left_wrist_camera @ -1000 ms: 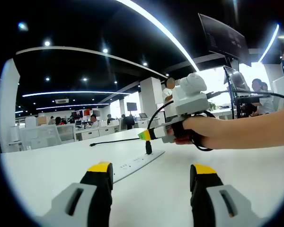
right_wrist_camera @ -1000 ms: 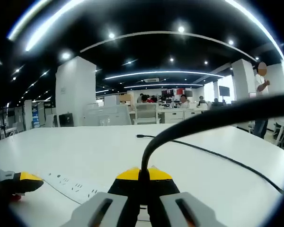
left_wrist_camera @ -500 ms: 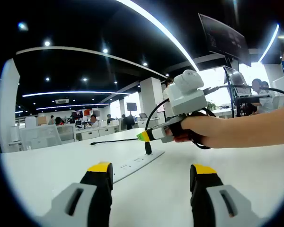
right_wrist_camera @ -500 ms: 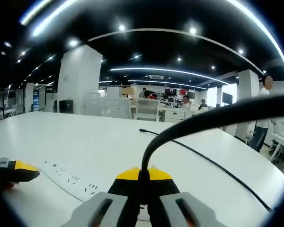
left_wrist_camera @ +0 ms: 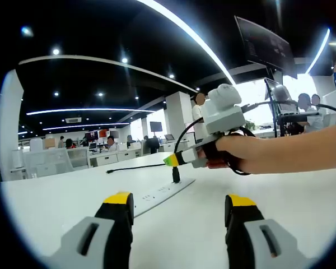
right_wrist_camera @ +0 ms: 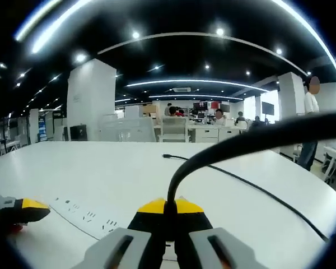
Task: Locate the USB plug end of the data cable currently connected to the USB port on the desk. Grip the plug, withdraw it from the port, and place it onto the desktop.
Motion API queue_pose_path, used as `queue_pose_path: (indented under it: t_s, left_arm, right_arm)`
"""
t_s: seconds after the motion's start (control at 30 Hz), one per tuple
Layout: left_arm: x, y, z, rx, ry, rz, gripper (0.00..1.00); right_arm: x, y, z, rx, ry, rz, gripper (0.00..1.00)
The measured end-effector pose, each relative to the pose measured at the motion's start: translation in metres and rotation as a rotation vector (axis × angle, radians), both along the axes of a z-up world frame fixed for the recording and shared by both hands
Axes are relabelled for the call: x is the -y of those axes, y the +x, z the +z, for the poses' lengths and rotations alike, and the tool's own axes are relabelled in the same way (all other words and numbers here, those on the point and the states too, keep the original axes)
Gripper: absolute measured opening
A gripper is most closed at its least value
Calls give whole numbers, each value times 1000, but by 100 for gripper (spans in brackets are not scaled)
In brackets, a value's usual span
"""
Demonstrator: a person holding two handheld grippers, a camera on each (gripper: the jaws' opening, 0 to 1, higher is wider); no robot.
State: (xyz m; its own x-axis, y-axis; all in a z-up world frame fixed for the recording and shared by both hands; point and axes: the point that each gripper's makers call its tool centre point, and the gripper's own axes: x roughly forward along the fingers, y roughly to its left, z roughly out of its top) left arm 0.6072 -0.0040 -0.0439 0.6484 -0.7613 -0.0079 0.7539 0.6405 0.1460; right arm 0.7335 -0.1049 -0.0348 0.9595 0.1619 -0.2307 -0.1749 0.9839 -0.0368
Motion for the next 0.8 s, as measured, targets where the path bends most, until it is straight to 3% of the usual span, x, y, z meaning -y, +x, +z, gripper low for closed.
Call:
queue_pose_path:
  t_s: [0.1, 0.17, 0.43, 0.57, 0.8]
  left_arm:
    - [0, 0, 0, 0, 0, 0, 66]
    - [0, 0, 0, 0, 1, 0, 66]
    - [0, 0, 0, 0, 0, 1, 66]
    - [1, 0, -1, 1, 1, 0, 66]
    - [1, 1, 0, 1, 1, 1, 66]
  right_arm:
    - [-5, 0, 0, -6, -101, 18, 5]
    - [-7, 0, 0, -9, -106, 17, 5]
    - [6, -3, 0, 1, 98, -11, 5]
    - [4, -1, 0, 1, 76, -11, 5]
    - [-3, -2, 1, -3, -51, 7, 5]
